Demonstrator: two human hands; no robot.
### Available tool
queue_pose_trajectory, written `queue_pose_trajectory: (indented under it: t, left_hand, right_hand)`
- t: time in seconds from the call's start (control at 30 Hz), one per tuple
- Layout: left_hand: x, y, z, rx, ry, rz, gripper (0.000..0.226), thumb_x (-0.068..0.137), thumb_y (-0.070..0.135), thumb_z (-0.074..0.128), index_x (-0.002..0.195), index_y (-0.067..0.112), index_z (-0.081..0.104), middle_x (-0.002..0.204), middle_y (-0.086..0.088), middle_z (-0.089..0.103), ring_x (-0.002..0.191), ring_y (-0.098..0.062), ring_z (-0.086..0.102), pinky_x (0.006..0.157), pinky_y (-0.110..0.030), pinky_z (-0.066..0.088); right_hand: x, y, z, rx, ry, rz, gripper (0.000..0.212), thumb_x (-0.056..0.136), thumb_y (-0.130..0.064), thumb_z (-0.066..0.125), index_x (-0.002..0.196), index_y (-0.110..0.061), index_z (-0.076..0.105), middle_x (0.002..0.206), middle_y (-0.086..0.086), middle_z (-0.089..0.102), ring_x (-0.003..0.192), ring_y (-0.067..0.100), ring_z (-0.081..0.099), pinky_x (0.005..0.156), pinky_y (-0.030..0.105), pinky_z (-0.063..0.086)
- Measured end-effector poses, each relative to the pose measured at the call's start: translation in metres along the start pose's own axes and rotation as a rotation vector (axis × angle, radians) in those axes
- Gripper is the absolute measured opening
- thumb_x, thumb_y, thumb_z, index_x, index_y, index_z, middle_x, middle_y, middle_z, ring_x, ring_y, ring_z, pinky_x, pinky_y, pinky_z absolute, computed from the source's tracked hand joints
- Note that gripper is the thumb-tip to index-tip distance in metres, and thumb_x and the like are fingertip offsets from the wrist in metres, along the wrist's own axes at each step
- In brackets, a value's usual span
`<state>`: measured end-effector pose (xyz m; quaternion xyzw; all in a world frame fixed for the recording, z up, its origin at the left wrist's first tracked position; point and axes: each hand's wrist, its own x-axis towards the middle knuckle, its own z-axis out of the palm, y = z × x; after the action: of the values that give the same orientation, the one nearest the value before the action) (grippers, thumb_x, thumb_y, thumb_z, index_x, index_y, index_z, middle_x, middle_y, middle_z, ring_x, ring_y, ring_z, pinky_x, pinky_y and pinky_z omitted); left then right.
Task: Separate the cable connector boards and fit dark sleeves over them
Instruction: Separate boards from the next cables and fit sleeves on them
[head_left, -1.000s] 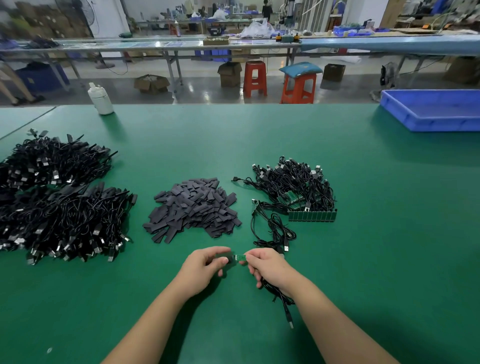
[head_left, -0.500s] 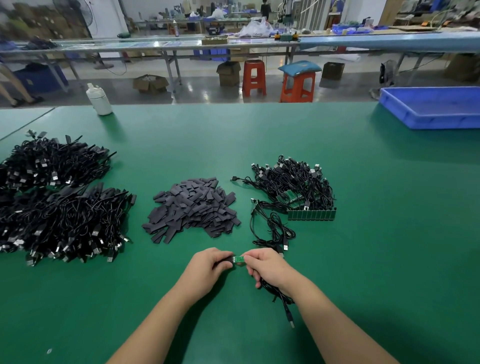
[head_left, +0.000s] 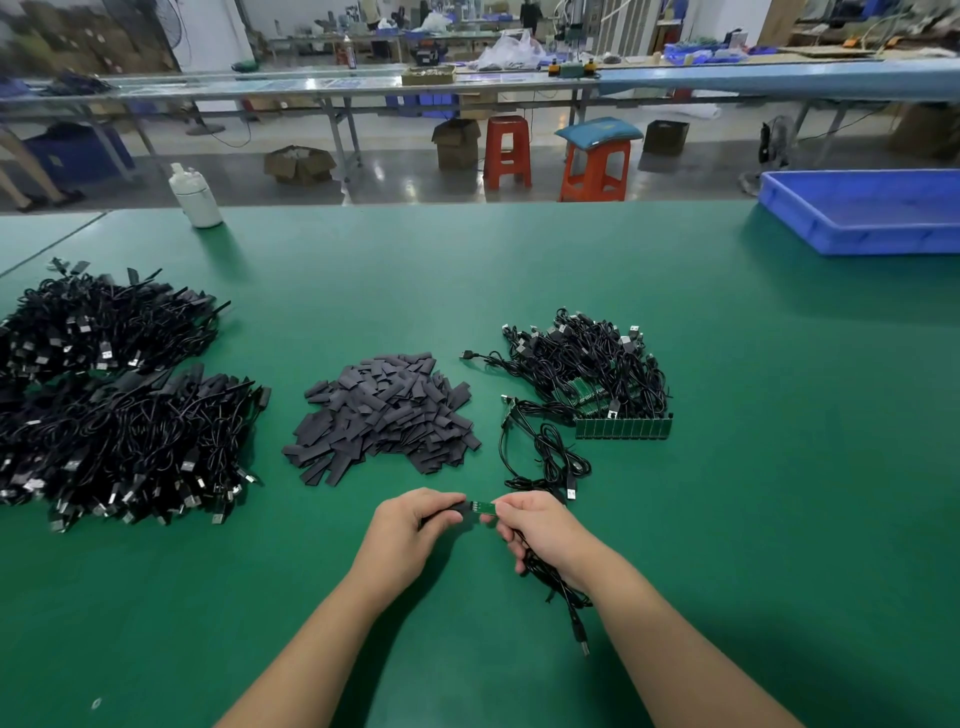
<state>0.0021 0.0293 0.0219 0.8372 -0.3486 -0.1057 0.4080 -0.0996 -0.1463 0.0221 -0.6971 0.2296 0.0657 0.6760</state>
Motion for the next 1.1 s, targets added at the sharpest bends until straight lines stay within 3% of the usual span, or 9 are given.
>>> queue_pose_trajectory:
  t: [0.1,0.3,0.5,0.7,0.87,0.97,1.1]
  left_hand:
    - [0.0,-0.002,0.0,0.005,-0.017,-0.013,0.022,0.089,0.019,0.071,0.11,0.025,0.075,0.101,0.022,0.07,0.096,0.01,0.06,0.087,-0.005,0.041]
    - [0.001,0.0,0.001,-0.024,0.001,-0.021,0.024,0.088,0.018,0.072,0.11,0.025,0.075,0.1,0.024,0.069,0.097,0.014,0.059,0.086,-0.002,0.04]
    - [0.001,-0.002,0.003,-0.071,-0.007,-0.078,0.026,0.087,0.019,0.073,0.112,0.025,0.074,0.107,0.019,0.071,0.1,0.013,0.059,0.088,-0.002,0.039]
    - [0.001,-0.002,-0.001,0.022,-0.091,0.033,0.027,0.086,0.012,0.073,0.111,0.023,0.075,0.095,0.026,0.068,0.094,0.01,0.06,0.086,-0.006,0.042]
    - [0.003,-0.001,-0.001,0.073,-0.088,0.063,0.026,0.087,0.016,0.072,0.112,0.023,0.074,0.098,0.022,0.069,0.095,0.008,0.06,0.088,-0.007,0.042]
    - [0.003,0.003,0.001,0.128,-0.108,0.074,0.024,0.09,0.02,0.069,0.113,0.023,0.073,0.099,0.014,0.071,0.093,-0.001,0.063,0.087,-0.017,0.046]
    - [0.004,0.009,0.002,0.288,-0.162,0.123,0.015,0.095,0.025,0.061,0.107,0.026,0.071,0.093,0.007,0.067,0.086,-0.013,0.061,0.08,-0.029,0.048]
  right_hand:
    - [-0.001,0.0,0.0,-0.006,-0.002,-0.008,0.027,0.103,-0.019,0.046,0.096,-0.007,0.07,0.06,-0.006,0.05,0.047,0.008,0.044,0.048,0.026,0.049]
    - [-0.002,0.001,0.001,-0.038,0.009,-0.031,0.028,0.103,-0.019,0.048,0.1,0.001,0.067,0.058,-0.008,0.05,0.047,0.008,0.044,0.048,0.027,0.05]
    - [-0.002,0.001,0.002,-0.077,0.005,-0.044,0.026,0.103,-0.019,0.048,0.096,-0.006,0.069,0.057,-0.009,0.051,0.046,0.008,0.045,0.049,0.027,0.05]
    - [-0.003,0.001,0.003,-0.077,0.013,-0.04,0.029,0.104,-0.016,0.046,0.098,0.004,0.065,0.059,-0.005,0.051,0.044,0.008,0.044,0.047,0.026,0.05]
    - [-0.003,0.002,0.003,-0.091,0.004,-0.035,0.032,0.104,-0.018,0.045,0.093,0.005,0.064,0.059,-0.004,0.052,0.046,0.009,0.045,0.048,0.027,0.051]
    - [-0.003,0.001,0.003,-0.105,-0.014,-0.04,0.034,0.104,-0.019,0.045,0.079,-0.003,0.061,0.056,-0.004,0.054,0.046,0.009,0.045,0.051,0.03,0.053]
    - [-0.007,-0.003,0.004,-0.139,-0.052,-0.034,0.033,0.105,-0.018,0.042,0.078,-0.011,0.059,0.053,-0.009,0.055,0.044,0.007,0.046,0.049,0.024,0.05]
